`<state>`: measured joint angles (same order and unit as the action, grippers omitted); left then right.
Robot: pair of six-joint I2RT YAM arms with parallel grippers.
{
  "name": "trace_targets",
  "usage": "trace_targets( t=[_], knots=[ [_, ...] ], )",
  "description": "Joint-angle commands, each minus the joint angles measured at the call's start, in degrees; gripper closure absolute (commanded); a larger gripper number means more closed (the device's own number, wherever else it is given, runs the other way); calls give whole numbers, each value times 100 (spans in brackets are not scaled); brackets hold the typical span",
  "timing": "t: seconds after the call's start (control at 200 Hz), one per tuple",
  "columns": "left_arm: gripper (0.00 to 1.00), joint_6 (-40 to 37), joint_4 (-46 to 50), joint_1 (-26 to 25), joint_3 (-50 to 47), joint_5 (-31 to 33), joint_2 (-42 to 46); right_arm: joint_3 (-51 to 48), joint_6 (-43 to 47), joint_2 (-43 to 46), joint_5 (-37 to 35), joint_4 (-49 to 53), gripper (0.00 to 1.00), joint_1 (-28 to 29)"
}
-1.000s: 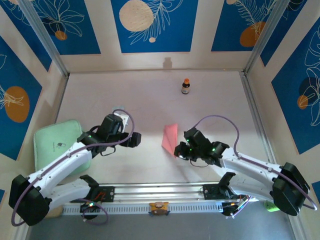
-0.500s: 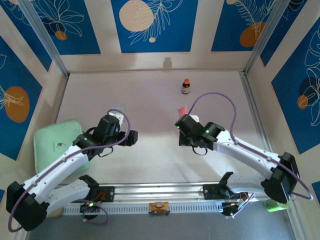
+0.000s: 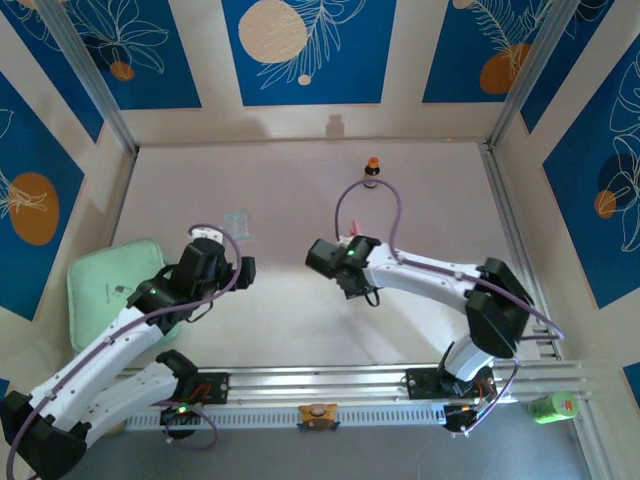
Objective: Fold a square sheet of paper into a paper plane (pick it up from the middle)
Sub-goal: Turn over the paper at the center of the table.
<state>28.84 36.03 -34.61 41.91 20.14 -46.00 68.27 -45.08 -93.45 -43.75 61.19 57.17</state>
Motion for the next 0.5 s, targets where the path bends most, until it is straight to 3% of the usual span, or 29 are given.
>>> trace_targets(
  t=[0.0, 0.145, 0.285, 0.335, 0.405, 0.495],
  knots=[
    [0, 311, 372, 67, 14, 574, 246, 345, -12, -499, -142, 283, 90, 251],
    [0, 384, 508, 95, 71, 669, 415, 809, -34, -1171, -30, 381, 87, 560],
    [0, 393, 567, 109, 115, 685, 484, 909, 266, -1395, 667, -131, 83, 683],
    [0, 365, 555, 119, 121, 601, 488, 889, 311, -1361, 922, -316, 79, 675],
    [0, 297, 506, 131, 127, 388, 470, 826, 337, -1197, 1205, -610, 63, 659],
    [0, 239, 432, 139, 129, 164, 402, 574, 527, -838, 1898, -1179, 58, 509]
  ],
)
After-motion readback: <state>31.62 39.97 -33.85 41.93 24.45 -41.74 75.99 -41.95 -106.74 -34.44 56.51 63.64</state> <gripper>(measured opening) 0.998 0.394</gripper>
